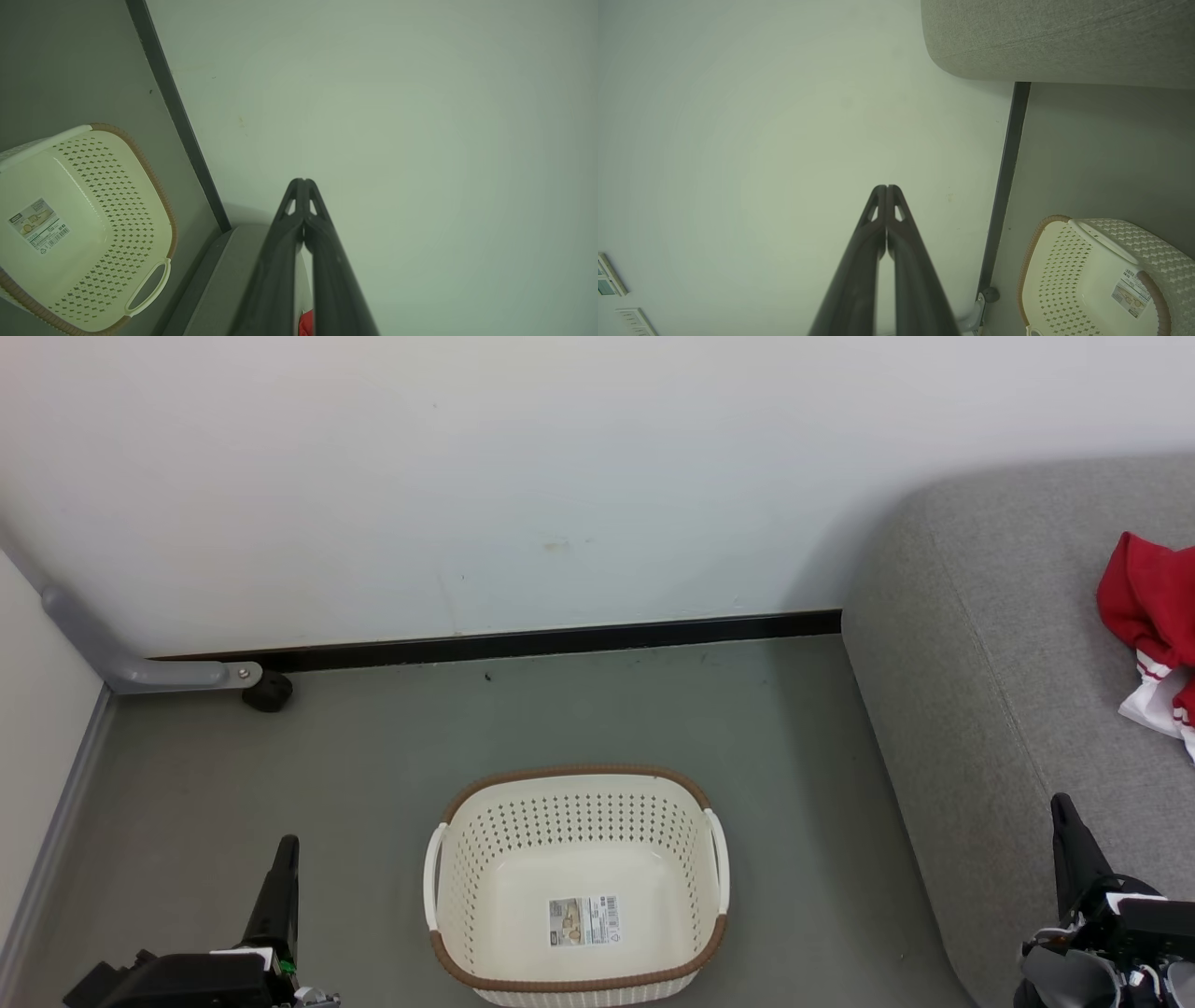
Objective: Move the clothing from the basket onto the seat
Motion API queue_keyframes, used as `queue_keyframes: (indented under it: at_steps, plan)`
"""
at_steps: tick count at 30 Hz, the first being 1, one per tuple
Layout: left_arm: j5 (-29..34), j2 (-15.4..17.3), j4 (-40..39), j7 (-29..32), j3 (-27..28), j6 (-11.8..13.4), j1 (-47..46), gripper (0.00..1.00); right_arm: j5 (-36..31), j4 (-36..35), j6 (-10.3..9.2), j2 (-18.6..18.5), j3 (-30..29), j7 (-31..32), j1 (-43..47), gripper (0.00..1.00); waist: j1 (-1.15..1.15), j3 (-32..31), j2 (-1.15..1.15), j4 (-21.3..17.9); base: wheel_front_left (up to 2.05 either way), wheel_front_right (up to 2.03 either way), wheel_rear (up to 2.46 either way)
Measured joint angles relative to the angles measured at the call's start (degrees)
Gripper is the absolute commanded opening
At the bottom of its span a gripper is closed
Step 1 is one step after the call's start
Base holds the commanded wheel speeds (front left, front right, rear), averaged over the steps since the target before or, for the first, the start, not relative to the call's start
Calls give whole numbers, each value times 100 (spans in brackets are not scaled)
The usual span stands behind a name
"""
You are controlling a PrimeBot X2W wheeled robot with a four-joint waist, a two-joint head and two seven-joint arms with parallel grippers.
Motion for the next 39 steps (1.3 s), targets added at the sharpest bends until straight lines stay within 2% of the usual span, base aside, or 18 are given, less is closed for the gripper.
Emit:
queue_keyframes:
  at_steps: [39]
  plan:
    - [0, -1, -2, 0, 0, 0, 0, 0, 1, -1, 0, 1, 1, 0, 1, 0, 0, 0, 0, 0, 0, 0, 0]
